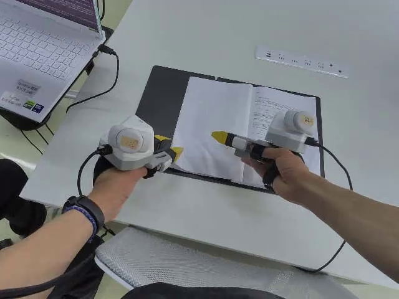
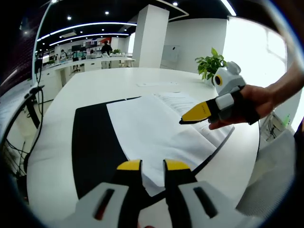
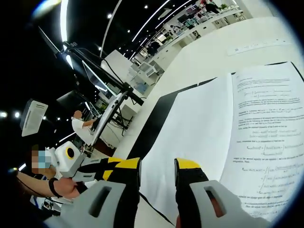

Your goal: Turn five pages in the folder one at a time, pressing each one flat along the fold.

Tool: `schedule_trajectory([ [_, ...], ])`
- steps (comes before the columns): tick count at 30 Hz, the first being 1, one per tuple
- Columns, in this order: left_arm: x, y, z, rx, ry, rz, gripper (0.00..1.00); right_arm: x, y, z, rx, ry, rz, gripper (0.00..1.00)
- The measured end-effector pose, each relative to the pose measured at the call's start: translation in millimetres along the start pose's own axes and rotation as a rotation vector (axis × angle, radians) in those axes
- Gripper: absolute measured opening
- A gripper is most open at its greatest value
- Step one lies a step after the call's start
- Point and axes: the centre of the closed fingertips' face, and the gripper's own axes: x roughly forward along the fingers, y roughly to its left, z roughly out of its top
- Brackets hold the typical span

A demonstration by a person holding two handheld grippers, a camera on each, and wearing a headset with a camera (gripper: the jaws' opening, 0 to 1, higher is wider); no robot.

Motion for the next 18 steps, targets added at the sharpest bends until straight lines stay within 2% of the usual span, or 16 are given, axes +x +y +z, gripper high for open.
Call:
schedule_trajectory([
  [3, 6.8, -2.8, -8.3, 0.01, 0.023, -0.008, 0.1, -5.1, -2.0, -0.3, -0.002, 0.0, -0.009, 0.25],
  [10, 10.1, -5.6, -27.3, 0.019, 0.066, -0.007, 0.05, -14.6, -4.5, -0.8, -0.014, 0.005, -0.029, 0.22],
  [12, 7.2, -8.6, -29.2, 0.022, 0.075, -0.005, 0.03, -15.7, -6.2, -1.6, -0.021, 0.013, -0.034, 0.22],
  [16, 8.3, -5.5, -38.8, 0.056, 0.111, 0.008, 0.0, -17.6, -10.3, -0.5, -0.027, 0.022, -0.04, 0.2],
  [18, 7.3, -3.9, -36.8, 0.052, 0.104, 0.009, 0.0, -17.9, -13.2, 2.0, -0.03, 0.026, -0.045, 0.19],
])
